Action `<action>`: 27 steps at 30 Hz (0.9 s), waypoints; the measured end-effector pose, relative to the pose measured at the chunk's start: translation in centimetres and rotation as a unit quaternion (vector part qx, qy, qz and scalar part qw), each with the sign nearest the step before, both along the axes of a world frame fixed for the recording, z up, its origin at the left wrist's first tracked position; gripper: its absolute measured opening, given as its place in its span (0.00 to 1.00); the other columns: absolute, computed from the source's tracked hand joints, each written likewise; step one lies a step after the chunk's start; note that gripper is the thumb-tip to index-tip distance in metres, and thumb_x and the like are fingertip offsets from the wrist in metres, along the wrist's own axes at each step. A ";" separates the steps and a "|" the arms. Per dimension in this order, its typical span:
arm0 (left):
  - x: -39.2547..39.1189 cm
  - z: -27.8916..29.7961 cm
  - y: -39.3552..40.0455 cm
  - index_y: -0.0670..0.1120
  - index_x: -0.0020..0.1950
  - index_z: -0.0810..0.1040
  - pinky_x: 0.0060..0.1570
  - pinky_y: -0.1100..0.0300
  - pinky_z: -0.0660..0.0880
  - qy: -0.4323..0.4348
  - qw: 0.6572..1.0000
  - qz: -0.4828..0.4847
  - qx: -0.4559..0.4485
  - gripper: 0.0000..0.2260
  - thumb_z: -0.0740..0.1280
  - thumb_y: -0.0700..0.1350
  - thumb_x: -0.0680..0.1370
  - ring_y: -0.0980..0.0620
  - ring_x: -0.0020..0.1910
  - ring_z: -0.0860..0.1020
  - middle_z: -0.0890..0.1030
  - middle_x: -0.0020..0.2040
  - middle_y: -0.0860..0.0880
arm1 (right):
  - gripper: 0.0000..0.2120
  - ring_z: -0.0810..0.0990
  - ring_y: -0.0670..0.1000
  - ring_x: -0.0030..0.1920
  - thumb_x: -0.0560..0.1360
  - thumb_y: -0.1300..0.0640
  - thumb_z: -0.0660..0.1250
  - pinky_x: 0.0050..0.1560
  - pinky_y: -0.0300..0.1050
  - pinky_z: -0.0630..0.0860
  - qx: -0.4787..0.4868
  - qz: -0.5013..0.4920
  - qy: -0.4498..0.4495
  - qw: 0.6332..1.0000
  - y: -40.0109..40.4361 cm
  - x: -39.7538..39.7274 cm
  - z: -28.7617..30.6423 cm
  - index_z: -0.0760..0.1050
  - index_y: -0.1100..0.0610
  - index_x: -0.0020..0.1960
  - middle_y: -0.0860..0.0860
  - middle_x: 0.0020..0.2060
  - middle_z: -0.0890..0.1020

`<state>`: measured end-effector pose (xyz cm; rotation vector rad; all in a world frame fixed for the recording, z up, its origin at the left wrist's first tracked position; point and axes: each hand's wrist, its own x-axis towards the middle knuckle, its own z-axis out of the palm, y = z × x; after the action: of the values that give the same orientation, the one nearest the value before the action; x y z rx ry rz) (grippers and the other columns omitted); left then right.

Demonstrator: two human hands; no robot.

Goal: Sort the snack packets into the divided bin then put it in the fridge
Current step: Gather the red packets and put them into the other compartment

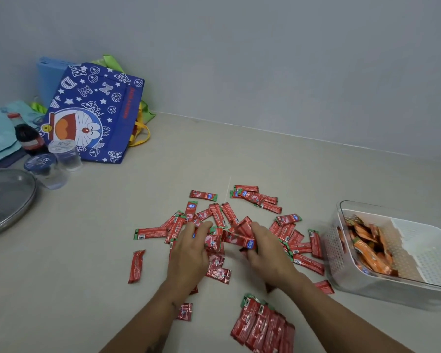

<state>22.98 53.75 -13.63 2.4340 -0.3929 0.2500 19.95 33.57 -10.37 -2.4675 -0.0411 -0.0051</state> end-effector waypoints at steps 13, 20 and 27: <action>-3.2 6.9 -8.1 0.52 0.69 0.70 0.36 0.49 0.75 -0.019 0.995 -0.063 -0.076 0.27 0.59 0.32 0.73 0.52 0.40 0.73 0.69 0.53 0.53 | 0.13 0.75 0.49 0.32 0.74 0.67 0.64 0.32 0.54 0.73 0.161 -0.144 -0.177 0.960 -8.4 -5.2 10.6 0.72 0.49 0.48 0.52 0.35 0.77; -6.1 9.9 -16.6 0.52 0.67 0.72 0.35 0.50 0.74 -0.043 0.982 -0.139 -0.119 0.27 0.60 0.31 0.72 0.53 0.38 0.74 0.72 0.55 0.52 | 0.12 0.75 0.47 0.33 0.72 0.68 0.65 0.33 0.44 0.73 0.133 -0.276 -0.237 0.922 -19.8 -10.2 13.1 0.73 0.52 0.49 0.50 0.35 0.79; -10.0 12.0 -24.9 0.55 0.67 0.71 0.44 0.50 0.77 -0.034 0.979 -0.166 -0.108 0.26 0.55 0.39 0.70 0.55 0.45 0.74 0.72 0.52 0.54 | 0.13 0.79 0.51 0.41 0.74 0.66 0.66 0.36 0.44 0.74 0.107 -0.317 -0.162 0.928 -29.4 -12.9 11.0 0.72 0.51 0.53 0.48 0.40 0.80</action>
<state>12.94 28.87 -1.63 2.1106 -0.7540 0.2177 7.08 4.19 0.63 -2.1338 0.5850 -0.6595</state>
